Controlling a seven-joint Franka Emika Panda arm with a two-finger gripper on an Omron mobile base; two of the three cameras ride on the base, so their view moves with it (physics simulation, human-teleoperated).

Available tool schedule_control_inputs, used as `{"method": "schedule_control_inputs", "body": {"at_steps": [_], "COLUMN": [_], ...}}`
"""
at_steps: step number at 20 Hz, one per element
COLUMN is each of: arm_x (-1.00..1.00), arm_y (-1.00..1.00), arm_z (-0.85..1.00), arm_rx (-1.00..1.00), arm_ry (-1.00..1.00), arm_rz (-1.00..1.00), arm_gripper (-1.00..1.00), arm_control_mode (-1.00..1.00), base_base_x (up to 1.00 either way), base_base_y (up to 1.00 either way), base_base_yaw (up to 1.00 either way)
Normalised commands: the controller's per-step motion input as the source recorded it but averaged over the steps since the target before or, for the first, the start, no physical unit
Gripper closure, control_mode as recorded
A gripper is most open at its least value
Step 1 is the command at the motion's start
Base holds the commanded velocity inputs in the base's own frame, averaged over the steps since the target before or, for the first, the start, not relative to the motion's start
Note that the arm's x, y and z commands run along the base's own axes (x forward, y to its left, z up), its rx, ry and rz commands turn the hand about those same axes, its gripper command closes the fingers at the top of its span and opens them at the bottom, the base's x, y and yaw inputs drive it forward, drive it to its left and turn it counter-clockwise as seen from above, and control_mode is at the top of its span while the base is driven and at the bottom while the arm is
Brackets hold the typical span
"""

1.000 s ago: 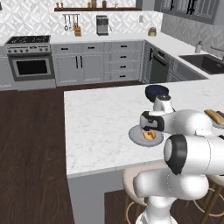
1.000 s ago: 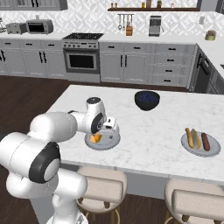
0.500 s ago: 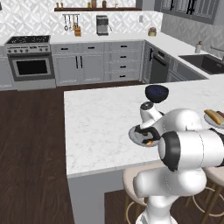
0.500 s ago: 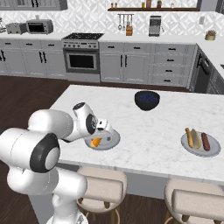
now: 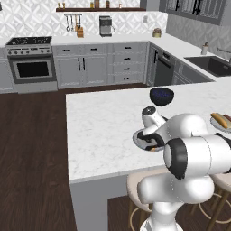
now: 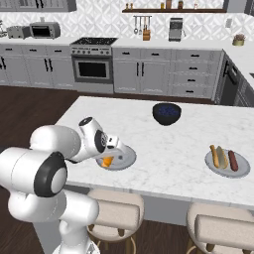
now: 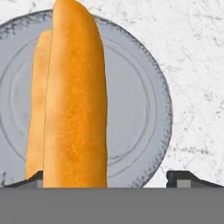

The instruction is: Place one bun and one sausage from the bowl on each plate.

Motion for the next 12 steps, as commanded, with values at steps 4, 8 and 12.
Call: {"method": "schedule_control_inputs", "body": {"at_steps": [4,8,12], "arm_x": [0.00,0.00,0.02], "arm_y": [0.42,0.22,0.02], "arm_z": [-0.07,0.03,0.32], "arm_rx": [-0.03,-0.01,0.00], "arm_ry": [0.00,-0.02,0.00], "arm_rz": [0.00,0.00,0.00], "arm_gripper": [-1.00,-1.00,-1.00], "arm_control_mode": [-1.00,-1.00,-1.00], "base_base_x": [0.00,0.00,0.00], "base_base_y": [0.00,0.00,0.00], "base_base_yaw": [0.00,0.00,0.00]}}
